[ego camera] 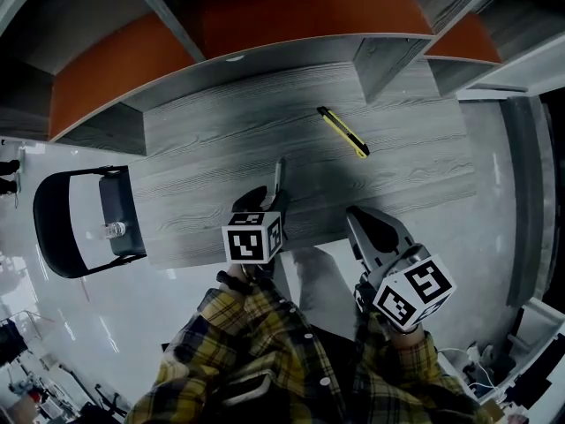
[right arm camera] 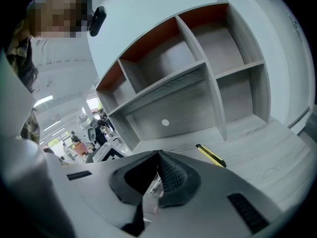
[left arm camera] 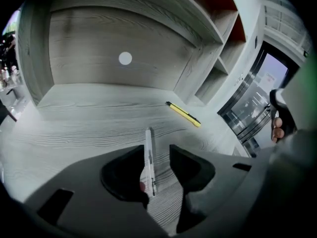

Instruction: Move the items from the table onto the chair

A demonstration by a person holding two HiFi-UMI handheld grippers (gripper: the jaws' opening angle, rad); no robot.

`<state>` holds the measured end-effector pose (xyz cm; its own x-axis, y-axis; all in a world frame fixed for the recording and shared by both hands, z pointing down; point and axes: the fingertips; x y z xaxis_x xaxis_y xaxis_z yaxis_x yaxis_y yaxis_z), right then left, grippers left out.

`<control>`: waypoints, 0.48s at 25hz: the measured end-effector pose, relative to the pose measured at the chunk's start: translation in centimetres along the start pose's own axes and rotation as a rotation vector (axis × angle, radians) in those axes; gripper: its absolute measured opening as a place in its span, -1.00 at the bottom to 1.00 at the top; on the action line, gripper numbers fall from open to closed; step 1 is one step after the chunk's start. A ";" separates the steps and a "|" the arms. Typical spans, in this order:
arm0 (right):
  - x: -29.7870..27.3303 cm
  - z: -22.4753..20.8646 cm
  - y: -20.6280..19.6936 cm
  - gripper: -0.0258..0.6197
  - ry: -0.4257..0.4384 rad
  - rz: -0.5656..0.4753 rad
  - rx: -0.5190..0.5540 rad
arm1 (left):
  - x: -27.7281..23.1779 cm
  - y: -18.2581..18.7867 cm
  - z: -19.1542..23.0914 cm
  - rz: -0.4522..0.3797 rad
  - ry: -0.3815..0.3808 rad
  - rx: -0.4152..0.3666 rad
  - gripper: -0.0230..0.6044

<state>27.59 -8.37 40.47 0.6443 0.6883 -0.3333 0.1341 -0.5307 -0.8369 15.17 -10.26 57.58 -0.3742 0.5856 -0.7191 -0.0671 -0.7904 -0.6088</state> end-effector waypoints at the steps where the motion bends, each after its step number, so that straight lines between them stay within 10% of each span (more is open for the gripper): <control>1: 0.1 -0.3 -0.3 -0.87 0.000 0.002 -0.007 | -0.3 -0.5 0.2 0.013 0.013 -0.004 -0.44; 12: 0.7 -2.6 -2.1 -0.87 0.009 0.013 -0.089 | -2.4 -4.3 1.1 0.105 0.110 -0.068 -0.46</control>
<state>29.70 -8.01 43.11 0.6533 0.6765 -0.3399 0.1917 -0.5821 -0.7902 15.35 -8.45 62.30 -0.2725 0.5191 -0.8102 0.0315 -0.8367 -0.5467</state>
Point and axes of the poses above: the fingertips, and each gripper's own axes: x backward along the fingers, z to its left, y out of its top, and after that the axes turned 7 degrees about -z, right-handed
